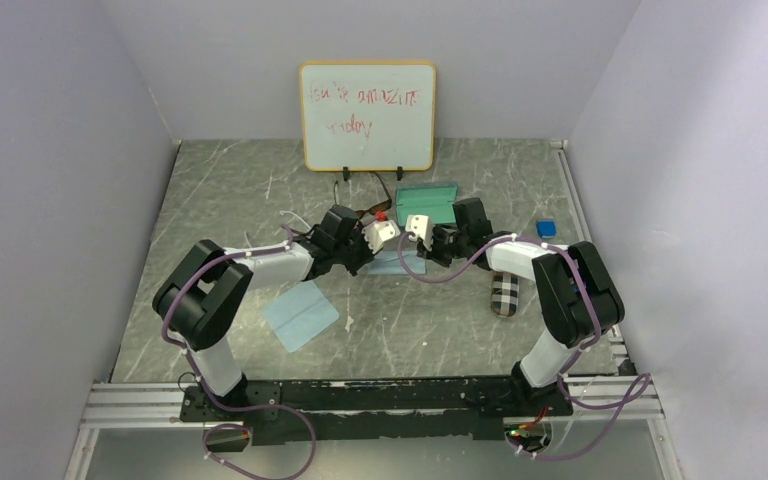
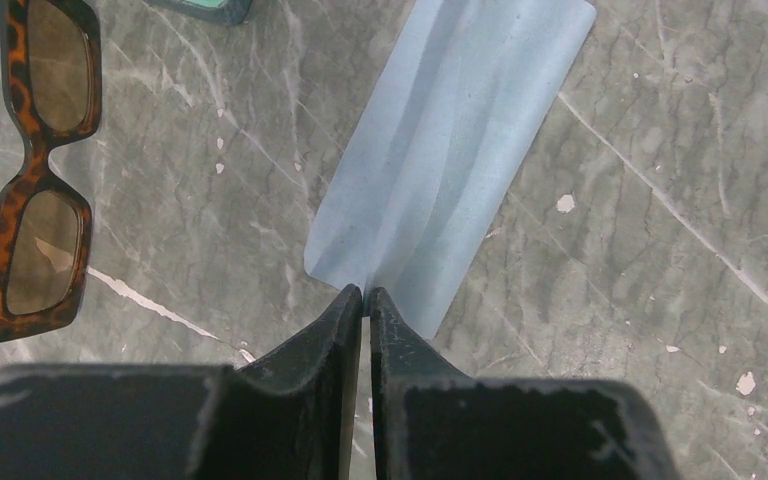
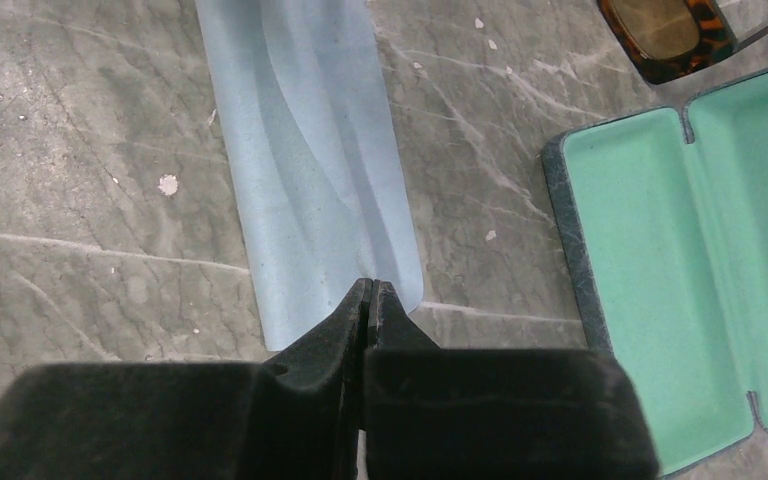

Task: Organize the sunglasses
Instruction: Fold the glasses cleaning cloth at the center of the board.

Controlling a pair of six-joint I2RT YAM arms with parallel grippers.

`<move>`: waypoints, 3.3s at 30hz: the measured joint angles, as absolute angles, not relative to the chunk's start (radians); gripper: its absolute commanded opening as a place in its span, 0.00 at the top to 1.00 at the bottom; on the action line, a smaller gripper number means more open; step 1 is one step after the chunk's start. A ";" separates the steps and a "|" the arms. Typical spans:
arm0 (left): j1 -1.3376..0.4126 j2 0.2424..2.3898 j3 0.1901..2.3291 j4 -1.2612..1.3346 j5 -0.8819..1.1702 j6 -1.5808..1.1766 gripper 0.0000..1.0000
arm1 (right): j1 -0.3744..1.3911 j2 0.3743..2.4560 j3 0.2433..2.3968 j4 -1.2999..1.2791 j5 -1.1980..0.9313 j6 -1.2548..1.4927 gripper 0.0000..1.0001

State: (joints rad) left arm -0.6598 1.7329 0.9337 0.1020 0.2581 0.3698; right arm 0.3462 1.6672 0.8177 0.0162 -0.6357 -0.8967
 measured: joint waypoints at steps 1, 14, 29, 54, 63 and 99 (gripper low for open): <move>-0.660 1.733 0.934 0.103 0.256 0.369 0.86 | 0.346 1.667 0.818 0.021 -0.636 -0.893 0.98; -0.660 1.733 0.934 0.109 0.239 0.368 0.83 | 0.347 1.668 0.818 0.048 -0.632 -0.878 0.86; -0.655 1.733 0.926 0.120 0.222 0.362 0.79 | 0.347 1.669 0.799 0.100 -0.601 -0.852 0.81; -0.771 1.663 0.712 0.277 0.151 0.722 0.80 | 0.199 1.452 0.626 0.029 -0.792 -1.106 0.80; -0.796 1.667 0.685 0.329 0.086 0.748 0.80 | 0.179 1.451 0.626 0.019 -0.822 -1.124 0.79; -0.848 1.714 0.724 0.312 0.043 0.809 0.95 | 0.327 1.477 0.514 0.090 -0.753 -1.371 0.67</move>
State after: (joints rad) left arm -0.8478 1.7142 0.7242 0.3122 0.0425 0.8085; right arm 0.3271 1.4765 0.5137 0.0898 -0.7528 -1.3712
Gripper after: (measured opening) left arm 0.056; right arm 0.334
